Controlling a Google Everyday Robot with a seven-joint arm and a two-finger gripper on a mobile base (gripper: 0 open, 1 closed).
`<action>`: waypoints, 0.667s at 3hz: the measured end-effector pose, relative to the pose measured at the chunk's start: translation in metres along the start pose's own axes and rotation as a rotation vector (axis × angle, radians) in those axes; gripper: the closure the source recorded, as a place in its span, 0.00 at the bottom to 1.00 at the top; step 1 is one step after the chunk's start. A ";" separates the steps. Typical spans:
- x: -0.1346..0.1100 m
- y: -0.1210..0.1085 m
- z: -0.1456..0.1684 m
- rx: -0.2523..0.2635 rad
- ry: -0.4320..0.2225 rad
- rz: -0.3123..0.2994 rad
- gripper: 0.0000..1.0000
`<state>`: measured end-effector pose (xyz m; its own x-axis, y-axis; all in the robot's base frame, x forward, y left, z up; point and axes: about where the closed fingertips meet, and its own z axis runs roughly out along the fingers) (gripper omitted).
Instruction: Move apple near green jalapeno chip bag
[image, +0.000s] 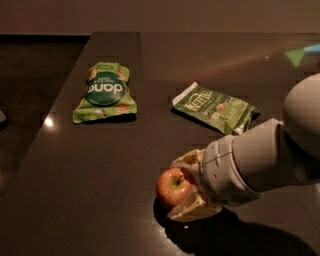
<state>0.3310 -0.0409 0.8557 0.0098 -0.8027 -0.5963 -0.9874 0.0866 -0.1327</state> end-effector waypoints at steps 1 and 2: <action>-0.004 -0.020 -0.015 0.062 0.002 0.024 0.87; -0.002 -0.051 -0.024 0.148 0.021 0.064 1.00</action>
Offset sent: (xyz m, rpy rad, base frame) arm 0.0836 -0.0341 0.0387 -0.0258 -0.1302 -0.2639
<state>0.3772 -0.0577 0.8831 -0.0575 -0.8046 -0.5911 -0.9516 0.2232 -0.2113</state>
